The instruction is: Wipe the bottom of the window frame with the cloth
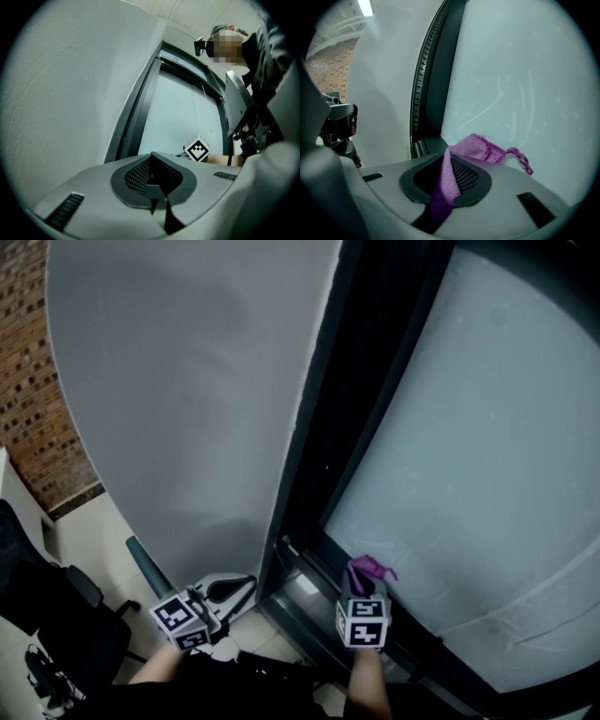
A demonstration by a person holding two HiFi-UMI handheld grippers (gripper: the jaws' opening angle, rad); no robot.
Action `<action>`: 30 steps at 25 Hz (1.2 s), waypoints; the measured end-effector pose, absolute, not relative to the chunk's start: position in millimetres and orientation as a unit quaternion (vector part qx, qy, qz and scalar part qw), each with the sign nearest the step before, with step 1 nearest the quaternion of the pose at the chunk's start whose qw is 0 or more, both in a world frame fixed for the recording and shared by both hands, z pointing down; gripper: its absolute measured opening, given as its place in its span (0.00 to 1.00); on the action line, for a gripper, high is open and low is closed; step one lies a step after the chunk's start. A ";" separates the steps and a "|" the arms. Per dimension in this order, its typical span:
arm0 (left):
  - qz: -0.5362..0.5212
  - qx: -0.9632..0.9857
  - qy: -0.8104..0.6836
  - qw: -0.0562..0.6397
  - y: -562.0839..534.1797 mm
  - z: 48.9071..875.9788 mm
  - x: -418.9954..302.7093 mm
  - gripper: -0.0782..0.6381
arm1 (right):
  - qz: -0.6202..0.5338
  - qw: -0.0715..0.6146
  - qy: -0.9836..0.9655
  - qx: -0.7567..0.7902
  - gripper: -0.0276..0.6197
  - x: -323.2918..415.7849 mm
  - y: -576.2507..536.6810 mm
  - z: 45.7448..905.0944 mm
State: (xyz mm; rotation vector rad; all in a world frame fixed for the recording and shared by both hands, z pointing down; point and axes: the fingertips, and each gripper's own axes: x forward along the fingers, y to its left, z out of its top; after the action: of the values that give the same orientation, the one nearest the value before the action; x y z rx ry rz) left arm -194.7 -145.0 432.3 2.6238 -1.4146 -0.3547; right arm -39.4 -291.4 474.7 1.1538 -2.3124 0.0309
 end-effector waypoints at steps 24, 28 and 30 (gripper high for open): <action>-0.120 0.844 -0.521 0.045 -136.6 429.8 -231.4 0.10 | -0.034 0.291 -0.885 0.363 0.14 -114.7 -301.0 475.9; -0.113 0.835 -0.536 0.056 -130.4 437.4 -235.6 0.10 | -0.041 0.296 -0.888 0.350 0.14 -124.4 -301.7 477.1; -0.112 0.833 -0.539 0.057 -129.1 438.8 -235.5 0.10 | -0.040 0.296 -0.890 0.345 0.14 -126.2 -303.7 476.8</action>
State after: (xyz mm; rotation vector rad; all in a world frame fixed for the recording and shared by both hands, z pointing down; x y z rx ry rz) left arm -235.5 -129.1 438.8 2.5244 -1.6348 -0.3409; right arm -126.2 -303.7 476.8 0.9180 -2.3663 -0.1073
